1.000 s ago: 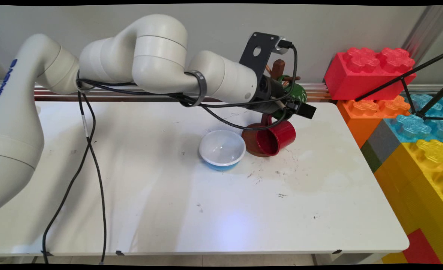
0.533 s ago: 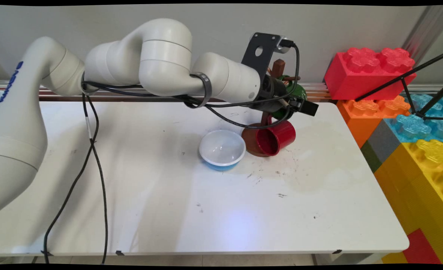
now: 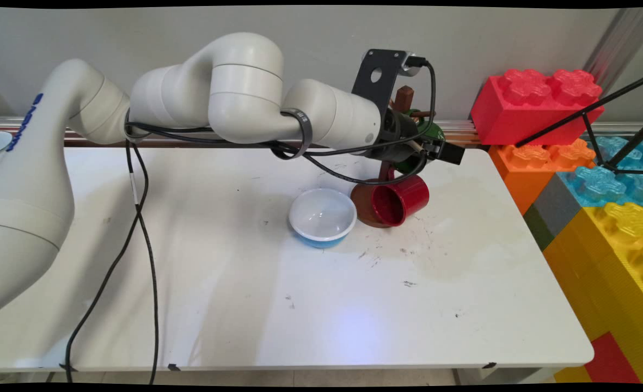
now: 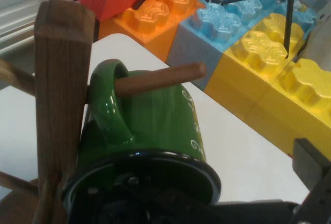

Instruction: Pick up the green mug from the rack

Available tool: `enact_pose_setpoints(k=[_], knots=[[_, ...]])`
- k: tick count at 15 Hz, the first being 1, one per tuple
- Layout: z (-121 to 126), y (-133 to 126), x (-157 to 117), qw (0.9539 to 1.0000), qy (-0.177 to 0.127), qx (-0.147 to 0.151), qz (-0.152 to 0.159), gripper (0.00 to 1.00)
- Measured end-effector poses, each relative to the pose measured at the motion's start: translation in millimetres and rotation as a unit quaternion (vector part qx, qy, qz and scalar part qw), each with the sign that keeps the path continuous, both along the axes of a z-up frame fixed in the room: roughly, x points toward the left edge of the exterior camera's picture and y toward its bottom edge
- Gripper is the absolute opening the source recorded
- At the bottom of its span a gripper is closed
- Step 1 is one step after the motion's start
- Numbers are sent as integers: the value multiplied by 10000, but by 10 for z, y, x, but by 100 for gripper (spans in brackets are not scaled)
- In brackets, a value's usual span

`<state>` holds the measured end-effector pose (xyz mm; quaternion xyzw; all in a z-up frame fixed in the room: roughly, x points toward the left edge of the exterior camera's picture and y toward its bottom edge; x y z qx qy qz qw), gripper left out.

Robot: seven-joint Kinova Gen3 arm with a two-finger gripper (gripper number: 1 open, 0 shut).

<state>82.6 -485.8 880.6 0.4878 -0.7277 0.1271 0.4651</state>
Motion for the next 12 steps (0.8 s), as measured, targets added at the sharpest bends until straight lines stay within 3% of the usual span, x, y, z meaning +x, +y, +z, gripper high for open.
enact_pose_setpoints(k=[3,4,12], knots=[[-18,0,-17,9999,107,68,81,100],[-22,-2,-22,9998,142,88,110,0],[-65,-20,-14,9991,212,190,301,0]])
